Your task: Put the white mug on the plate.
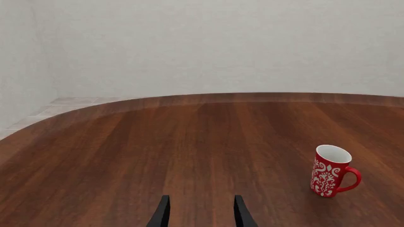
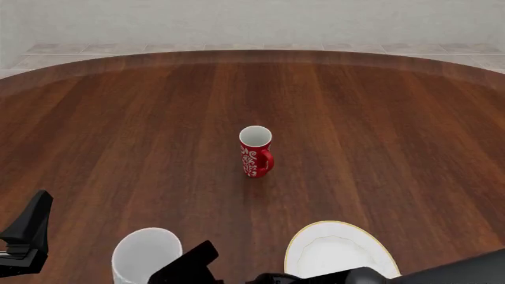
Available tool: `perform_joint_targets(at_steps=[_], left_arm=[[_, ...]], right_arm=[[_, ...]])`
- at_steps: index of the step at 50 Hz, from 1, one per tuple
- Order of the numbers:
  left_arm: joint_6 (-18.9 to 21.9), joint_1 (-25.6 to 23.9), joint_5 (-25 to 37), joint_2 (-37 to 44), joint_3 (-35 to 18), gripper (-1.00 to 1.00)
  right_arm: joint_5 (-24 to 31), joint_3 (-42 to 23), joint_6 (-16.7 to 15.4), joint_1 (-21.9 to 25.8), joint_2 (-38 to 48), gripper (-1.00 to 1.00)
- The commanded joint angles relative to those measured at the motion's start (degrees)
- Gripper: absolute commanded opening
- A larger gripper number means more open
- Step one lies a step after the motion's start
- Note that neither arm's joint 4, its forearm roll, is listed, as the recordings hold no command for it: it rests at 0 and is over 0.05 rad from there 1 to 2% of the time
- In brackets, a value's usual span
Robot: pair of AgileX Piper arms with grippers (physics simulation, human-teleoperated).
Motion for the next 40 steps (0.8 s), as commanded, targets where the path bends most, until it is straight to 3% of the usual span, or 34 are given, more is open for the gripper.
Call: perform_joint_targets(at_steps=[1, 21, 40], left_arm=[[-0.01, 0.01, 0.00, 0.00, 0.00, 1.00], [0.01, -0.01, 0.00, 0.00, 0.00, 1.00], [-0.01, -0.01, 0.00, 0.00, 0.00, 1.00]], right_arm=[[4.33, -0.16, -1.18, -0.49, -4.09, -1.00], [9.57, 0.97, -3.53, -2.02, -11.54, -1.00], [12.27, 6.64, -4.69, -5.54, -21.47, -1.00]])
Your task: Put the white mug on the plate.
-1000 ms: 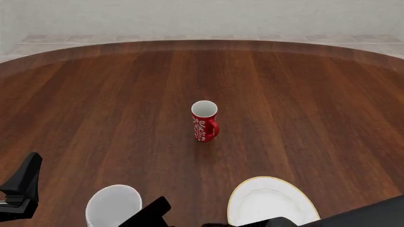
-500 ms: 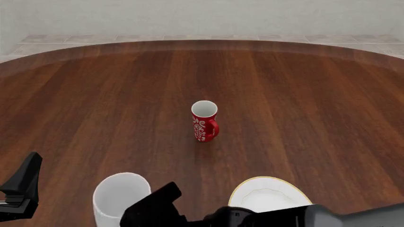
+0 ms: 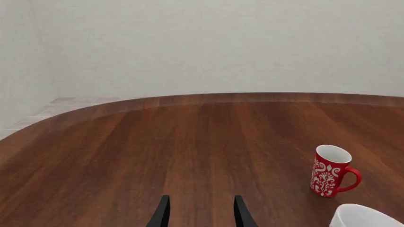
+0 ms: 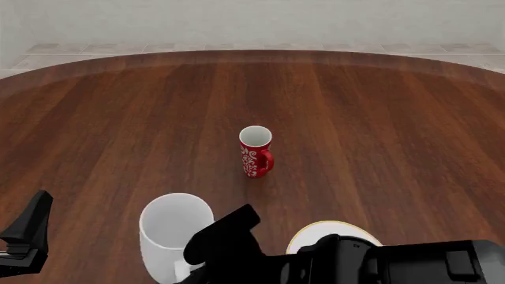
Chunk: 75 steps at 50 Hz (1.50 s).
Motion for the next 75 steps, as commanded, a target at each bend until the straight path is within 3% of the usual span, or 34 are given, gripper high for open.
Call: perform_joint_targets(at_steps=[1, 21, 62, 75], left_arm=[[0.01, 0.01, 0.00, 0.00, 0.00, 1.00], [0.00, 0.01, -0.01, -0.01, 0.00, 1.00], [0.00, 0.00, 0.00, 0.00, 0.00, 1.00], [-0.01, -0.01, 0.00, 0.00, 0.00, 1.00]], right_arm=[[1.31, 3.27, -0.30, -2.06, -5.86, -1.00], [3.56, 10.15, -0.76, -6.25, -16.54, -1.00], [15.41, 23.31, -0.60, -14.78, -43.26, -1.00], [20.99, 24.62, -1.08, -16.86, -49.91, -1.00]])
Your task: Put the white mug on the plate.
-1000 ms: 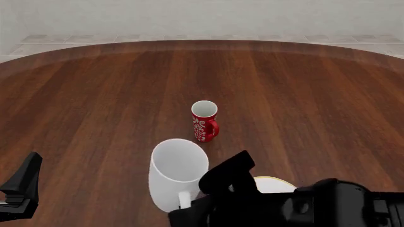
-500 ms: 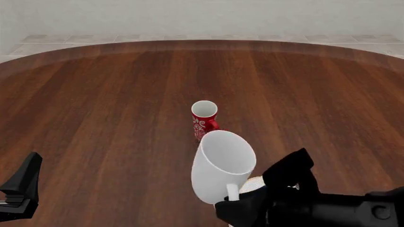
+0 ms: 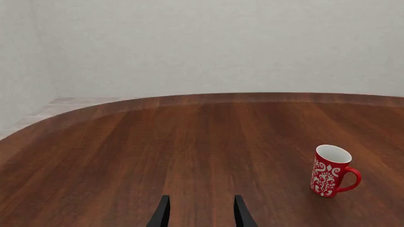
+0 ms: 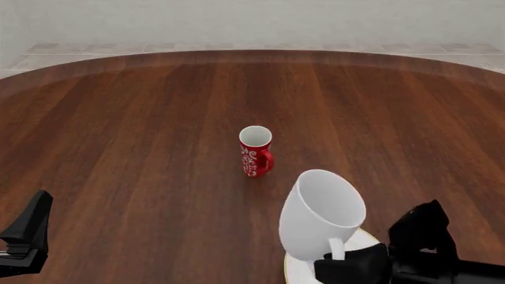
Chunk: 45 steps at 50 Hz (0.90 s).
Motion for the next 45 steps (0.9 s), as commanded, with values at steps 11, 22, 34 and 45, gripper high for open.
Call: perform_joint_targets(at_steps=[11, 22, 34, 45], left_arm=[[0.01, 0.00, 0.00, 0.00, 0.00, 1.00], [0.00, 0.00, 0.00, 0.00, 0.00, 1.00], [0.00, -0.01, 0.00, 0.00, 0.00, 1.00], [0.01, 0.00, 0.00, 0.00, 0.00, 1.00]], right_arm=[[8.40, 1.12, -1.31, -3.27, -9.73, -1.00], [10.40, 2.13, -1.48, -4.16, -12.43, -1.00], [14.37, 2.91, -1.51, -5.92, -16.97, -1.00], [14.41, 5.23, -1.01, -6.10, -18.25, -1.00]])
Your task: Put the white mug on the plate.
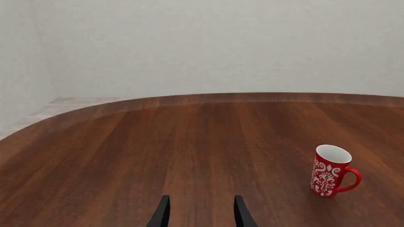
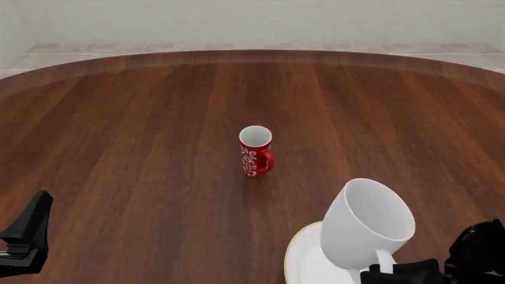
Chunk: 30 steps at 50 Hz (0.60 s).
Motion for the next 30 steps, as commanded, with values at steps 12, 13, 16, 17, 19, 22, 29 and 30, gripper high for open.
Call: perform_joint_targets(at_steps=[12, 13, 16, 17, 19, 22, 29, 30], left_arm=[[0.01, 0.00, 0.00, 0.00, 0.00, 1.00], [0.01, 0.00, 0.00, 0.00, 0.00, 1.00], [-0.01, 0.00, -0.01, -0.01, 0.00, 1.00], [0.01, 0.00, 0.01, 0.00, 0.00, 1.00], [0.00, 0.00, 0.00, 0.00, 0.00, 1.00], [0.00, 0.00, 0.00, 0.00, 0.00, 1.00], [0.01, 0.00, 0.01, 0.01, 0.00, 1.00], [-0.01, 0.00, 0.00, 0.00, 0.00, 1.00]], right_arm=[[-2.30, 4.10, 0.63, -0.58, 0.22, -1.00], [-2.31, 4.10, 0.63, -0.58, 0.23, -1.00], [-2.58, 4.05, 0.52, -0.73, 0.51, -1.00], [-2.68, 4.10, 0.42, -0.73, 0.65, -1.00], [-2.94, 4.23, 0.39, -0.75, 0.89, -1.00], [-3.45, 4.54, 0.39, -0.85, 1.18, -1.00], [-4.76, 5.57, 0.62, -0.84, 1.81, -1.00], [-4.84, 5.66, 0.61, -0.87, 1.84, -1.00]])
